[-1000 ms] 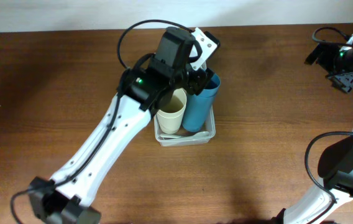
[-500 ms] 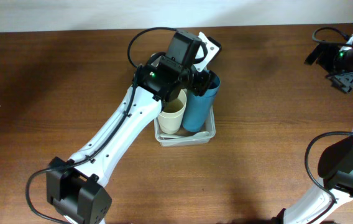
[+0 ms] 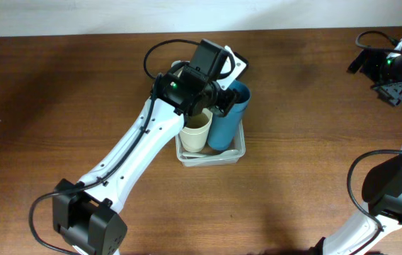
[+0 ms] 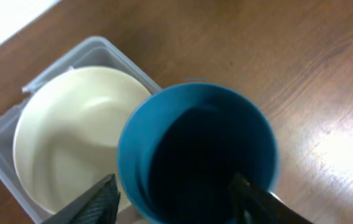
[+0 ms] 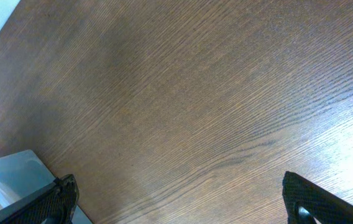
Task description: Pack container
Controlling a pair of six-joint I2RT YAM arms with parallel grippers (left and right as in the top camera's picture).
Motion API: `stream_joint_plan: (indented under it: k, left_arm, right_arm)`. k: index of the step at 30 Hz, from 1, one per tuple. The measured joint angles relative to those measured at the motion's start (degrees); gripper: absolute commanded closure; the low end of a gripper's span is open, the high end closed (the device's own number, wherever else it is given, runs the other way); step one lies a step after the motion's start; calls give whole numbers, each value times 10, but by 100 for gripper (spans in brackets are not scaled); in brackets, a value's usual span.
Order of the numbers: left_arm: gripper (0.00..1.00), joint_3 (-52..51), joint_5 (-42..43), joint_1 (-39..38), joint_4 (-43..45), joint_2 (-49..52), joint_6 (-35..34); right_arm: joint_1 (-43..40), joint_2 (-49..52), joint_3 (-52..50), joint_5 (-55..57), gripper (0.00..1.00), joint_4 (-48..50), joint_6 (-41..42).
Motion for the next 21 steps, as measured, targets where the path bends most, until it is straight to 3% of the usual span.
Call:
stream_joint_plan:
  k: [6,17,21]
  left_arm:
    - [53,0,0,0,-16,0,0]
    - [52,0,0,0,-38,-61,0]
    - [47,0,-24,0,-40,-97,0]
  right_arm:
    - [0,0,0,0,1,0,0]
    - [0,0,0,0,1,0,0]
    - [0,0,0,0,1,0,0]
